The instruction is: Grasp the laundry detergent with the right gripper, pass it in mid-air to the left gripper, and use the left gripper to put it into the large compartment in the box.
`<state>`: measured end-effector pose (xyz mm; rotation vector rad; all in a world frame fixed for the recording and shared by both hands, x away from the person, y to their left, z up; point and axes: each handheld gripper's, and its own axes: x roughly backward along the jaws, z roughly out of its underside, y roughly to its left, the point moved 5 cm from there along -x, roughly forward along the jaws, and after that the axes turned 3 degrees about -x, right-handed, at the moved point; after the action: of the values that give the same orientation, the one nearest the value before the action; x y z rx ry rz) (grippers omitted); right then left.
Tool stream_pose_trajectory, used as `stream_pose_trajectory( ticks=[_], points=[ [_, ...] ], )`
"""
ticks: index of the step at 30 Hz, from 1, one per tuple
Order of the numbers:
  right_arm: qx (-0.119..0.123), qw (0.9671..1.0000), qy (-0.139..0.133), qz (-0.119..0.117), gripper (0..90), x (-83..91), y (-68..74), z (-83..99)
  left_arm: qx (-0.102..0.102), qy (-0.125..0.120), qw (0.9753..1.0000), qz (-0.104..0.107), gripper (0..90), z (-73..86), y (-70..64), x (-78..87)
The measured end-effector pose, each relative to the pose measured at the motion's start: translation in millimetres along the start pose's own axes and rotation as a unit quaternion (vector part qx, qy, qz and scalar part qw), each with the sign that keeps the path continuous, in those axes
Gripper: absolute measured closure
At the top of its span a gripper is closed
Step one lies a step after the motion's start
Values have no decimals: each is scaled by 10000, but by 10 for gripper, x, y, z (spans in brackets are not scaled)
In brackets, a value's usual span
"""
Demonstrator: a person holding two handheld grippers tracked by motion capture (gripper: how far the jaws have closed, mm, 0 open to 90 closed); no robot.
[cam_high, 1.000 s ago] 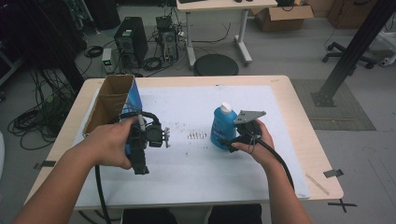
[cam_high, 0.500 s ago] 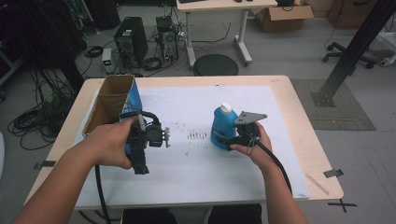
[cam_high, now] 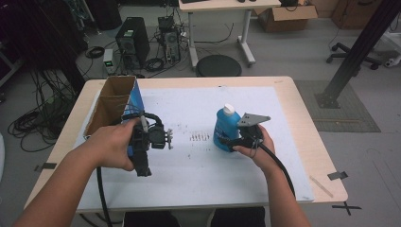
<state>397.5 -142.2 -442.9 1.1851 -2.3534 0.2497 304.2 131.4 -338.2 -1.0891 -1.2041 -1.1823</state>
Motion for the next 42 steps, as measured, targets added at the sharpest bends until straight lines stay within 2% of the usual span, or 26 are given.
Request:
stream_pose_trajectory(
  ticks=[17,24,28,36,42],
  points=[
    [-63,9999,-92,-33,266,-28,0,1,29,0,10000,-6,3,35,-1,-3],
    [-43,9999,-120,-30,339,-33,7,1,28,18,10000,-11,3,42,2,-6],
    [-58,9999,-150,-33,422,-46,7,8,24,14,10000,-10,2,32,2,-6],
    [-77,9997,-242,-28,440,-46,6,19,44,30,10000,-13,2,26,-3,-4],
    [-72,9997,-212,-37,459,-42,0,9,48,32,10000,-29,2,19,-6,-5]
  ],
)
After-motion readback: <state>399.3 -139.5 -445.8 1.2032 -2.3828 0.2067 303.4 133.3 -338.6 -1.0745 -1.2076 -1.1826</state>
